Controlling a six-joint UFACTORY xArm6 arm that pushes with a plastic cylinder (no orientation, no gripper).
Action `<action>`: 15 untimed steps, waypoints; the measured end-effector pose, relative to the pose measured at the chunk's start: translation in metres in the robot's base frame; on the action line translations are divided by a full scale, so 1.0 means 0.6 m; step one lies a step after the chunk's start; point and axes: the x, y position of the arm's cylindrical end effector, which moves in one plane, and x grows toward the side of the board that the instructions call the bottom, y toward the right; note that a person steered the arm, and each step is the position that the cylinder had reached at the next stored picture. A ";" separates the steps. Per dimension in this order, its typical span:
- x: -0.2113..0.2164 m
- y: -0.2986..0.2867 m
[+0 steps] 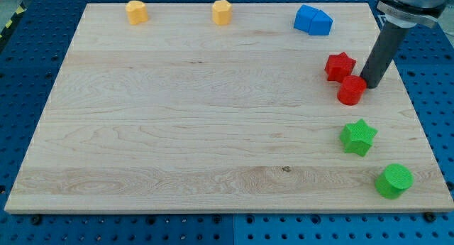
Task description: Slide the red circle to make a triangle with the stars
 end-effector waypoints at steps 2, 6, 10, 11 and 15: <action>0.008 0.000; 0.034 0.008; 0.028 -0.057; 0.028 -0.092; 0.030 -0.291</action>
